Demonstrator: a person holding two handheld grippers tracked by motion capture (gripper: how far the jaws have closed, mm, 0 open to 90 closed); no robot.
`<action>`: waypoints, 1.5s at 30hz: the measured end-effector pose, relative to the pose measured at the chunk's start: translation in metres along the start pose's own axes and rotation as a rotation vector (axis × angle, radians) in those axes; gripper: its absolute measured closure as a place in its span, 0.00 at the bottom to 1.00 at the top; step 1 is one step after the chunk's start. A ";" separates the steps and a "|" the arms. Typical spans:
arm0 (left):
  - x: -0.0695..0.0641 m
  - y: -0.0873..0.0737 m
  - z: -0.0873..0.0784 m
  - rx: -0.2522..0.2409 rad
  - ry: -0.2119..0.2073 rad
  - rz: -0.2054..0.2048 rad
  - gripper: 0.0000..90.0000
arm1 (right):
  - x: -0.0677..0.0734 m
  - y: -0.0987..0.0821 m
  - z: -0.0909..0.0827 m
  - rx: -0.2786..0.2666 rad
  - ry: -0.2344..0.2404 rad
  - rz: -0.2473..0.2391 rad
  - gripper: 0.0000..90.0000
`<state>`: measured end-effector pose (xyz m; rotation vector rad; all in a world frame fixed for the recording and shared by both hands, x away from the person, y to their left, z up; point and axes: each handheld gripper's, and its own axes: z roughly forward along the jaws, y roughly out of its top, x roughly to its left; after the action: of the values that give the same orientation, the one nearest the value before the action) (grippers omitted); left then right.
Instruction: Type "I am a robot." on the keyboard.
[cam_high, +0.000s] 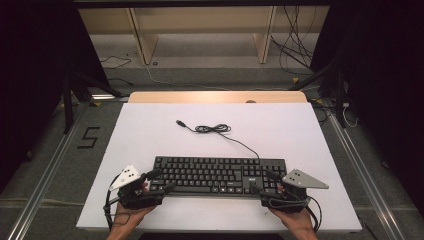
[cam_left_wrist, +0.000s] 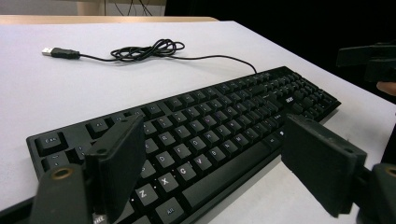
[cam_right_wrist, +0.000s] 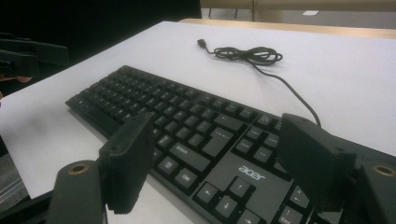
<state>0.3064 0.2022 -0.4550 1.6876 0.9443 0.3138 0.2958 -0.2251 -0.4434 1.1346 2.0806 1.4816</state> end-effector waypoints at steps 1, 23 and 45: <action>0.000 0.000 0.000 0.000 0.001 -0.001 0.24 | 0.000 0.000 0.000 0.000 -0.002 0.001 0.32; 0.004 0.001 -0.001 0.005 0.019 -0.015 0.25 | 0.013 0.020 0.043 0.080 0.057 -0.021 0.45; 0.016 0.000 -0.001 0.076 0.105 -0.023 0.39 | 0.036 0.041 0.115 0.215 0.134 -0.083 0.74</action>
<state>0.3163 0.2143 -0.4594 1.7419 1.0642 0.3582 0.3666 -0.1198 -0.4458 1.0330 2.3957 1.3542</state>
